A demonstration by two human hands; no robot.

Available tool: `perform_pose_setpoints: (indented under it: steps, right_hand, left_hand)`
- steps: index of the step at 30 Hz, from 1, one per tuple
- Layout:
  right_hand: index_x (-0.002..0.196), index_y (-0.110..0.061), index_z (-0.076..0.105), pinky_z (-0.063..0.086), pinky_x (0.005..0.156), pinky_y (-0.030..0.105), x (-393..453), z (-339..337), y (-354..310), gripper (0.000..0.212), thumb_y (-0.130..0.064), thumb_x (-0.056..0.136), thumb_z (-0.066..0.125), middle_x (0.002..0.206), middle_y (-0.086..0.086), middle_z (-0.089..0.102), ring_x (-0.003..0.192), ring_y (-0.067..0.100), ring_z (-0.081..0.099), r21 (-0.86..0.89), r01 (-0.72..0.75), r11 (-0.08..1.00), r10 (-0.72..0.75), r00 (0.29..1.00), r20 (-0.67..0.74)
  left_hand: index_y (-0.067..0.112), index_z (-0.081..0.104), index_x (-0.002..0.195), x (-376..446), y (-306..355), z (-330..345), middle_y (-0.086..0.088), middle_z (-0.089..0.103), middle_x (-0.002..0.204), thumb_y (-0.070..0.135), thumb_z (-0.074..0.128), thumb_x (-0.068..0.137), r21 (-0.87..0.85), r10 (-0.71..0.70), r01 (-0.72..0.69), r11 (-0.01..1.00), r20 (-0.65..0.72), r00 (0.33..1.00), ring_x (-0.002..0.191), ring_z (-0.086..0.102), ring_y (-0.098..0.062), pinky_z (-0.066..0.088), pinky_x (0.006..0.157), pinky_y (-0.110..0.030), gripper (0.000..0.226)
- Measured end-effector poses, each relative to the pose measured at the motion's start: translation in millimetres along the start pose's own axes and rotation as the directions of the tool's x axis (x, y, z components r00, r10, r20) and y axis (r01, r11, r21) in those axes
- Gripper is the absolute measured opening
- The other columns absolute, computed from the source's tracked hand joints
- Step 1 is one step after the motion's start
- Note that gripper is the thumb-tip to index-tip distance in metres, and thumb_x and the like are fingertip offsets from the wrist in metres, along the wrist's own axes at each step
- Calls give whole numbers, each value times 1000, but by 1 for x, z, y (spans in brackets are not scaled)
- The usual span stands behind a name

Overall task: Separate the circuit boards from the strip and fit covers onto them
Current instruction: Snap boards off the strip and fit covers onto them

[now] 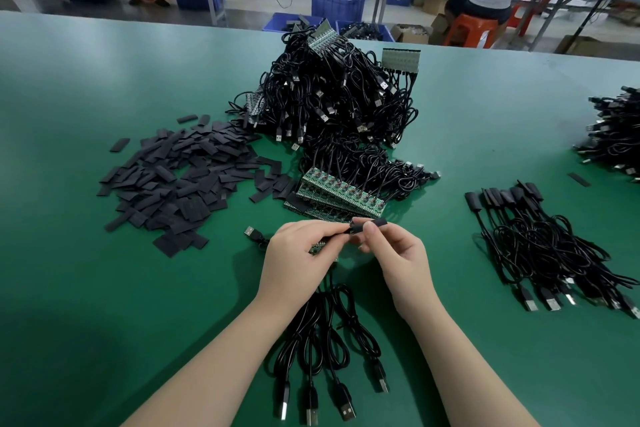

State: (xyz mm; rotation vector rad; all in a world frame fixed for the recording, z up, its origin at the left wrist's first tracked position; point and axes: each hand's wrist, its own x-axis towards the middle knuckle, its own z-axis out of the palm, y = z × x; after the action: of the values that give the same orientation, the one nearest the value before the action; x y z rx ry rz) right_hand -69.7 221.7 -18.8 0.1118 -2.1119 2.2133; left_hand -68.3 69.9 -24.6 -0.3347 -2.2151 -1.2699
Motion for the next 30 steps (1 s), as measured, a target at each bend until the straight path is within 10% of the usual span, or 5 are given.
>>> perform_pose_setpoints:
  steps: [9, 21, 30]
  right_hand:
    - [78, -16, 78, 49, 65, 15, 1, -2, 5, 10, -13, 86, 72, 73, 2, 74, 68, 6, 65, 1, 17, 1000, -17, 1000, -20]
    - [79, -17, 77, 48, 66, 32, -1, -2, 3, 22, -38, 71, 76, 80, 16, 72, 71, 18, 59, -60, -6, 998, 8, 999, 36]
    - [94, -22, 77, 52, 71, 16, 1, -2, 2, 18, -30, 79, 70, 90, -6, 77, 81, 4, 70, 96, -3, 995, 10, 997, -75]
  left_hand:
    - [20, 79, 94, -2, -1, -2, 12, 74, 89, 20, 73, 79, 34, 45, -45, 998, 3, 999, 92, 62, 0, 52, 81, -33, 16]
    - [12, 80, 94, -2, -3, -4, 7, 75, 83, 10, 72, 81, 83, 171, -175, 981, 46, 984, 77, 69, -10, 49, 72, -37, 15]
    - [19, 78, 96, 2, -3, -1, 10, 75, 91, 20, 72, 82, 115, 76, -75, 991, -2, 997, 93, 60, -1, 42, 87, -15, 16]
